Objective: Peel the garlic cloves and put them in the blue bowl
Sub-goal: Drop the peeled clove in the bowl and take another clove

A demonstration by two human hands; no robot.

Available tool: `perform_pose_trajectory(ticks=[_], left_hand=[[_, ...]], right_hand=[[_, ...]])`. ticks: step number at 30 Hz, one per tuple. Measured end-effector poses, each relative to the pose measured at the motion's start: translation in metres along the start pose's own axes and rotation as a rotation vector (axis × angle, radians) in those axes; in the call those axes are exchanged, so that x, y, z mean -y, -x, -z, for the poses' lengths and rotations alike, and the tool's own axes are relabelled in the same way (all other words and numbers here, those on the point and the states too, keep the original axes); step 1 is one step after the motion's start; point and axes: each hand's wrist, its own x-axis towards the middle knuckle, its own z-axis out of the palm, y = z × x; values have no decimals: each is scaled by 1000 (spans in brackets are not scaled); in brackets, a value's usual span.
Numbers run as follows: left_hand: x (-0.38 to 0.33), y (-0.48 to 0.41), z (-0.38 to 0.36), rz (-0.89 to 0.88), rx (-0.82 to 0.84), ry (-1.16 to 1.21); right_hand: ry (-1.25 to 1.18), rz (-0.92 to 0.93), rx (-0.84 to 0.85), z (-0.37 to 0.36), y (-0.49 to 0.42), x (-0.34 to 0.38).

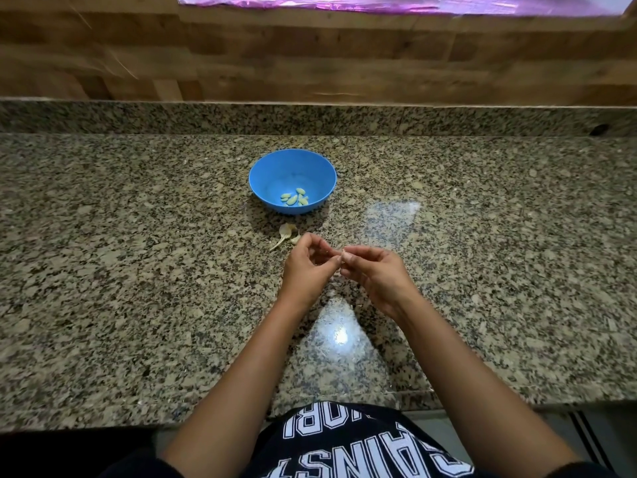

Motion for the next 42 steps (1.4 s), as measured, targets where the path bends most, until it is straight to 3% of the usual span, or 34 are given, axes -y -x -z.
perform_pose_trajectory(ticks=[5,11,15,20,25,34,39,42], left_hand=[[1,-3,1,149,-7,221],[2,-4,4,248,7,423],[0,-6,7,213,11,335],[-5,-5,12,62,98,-11],[0,-7,15,-26,127,-178],[0,-7,13,30,102,-125],[1,-11,8,167,98,59],[-1,-13,-1,246,57,196]], right_hand=[[132,48,28,1,-1,-1],[442,239,-39,-1,1,-1],[560,314,-70,-5,1,-1],[618,332,-45,-8,1,0],[537,286,-27,-9,1,4],[477,254,-9,-5,-1,2],[439,252,-7,-4,-2,2],[259,231,-82,-5,-4,0]])
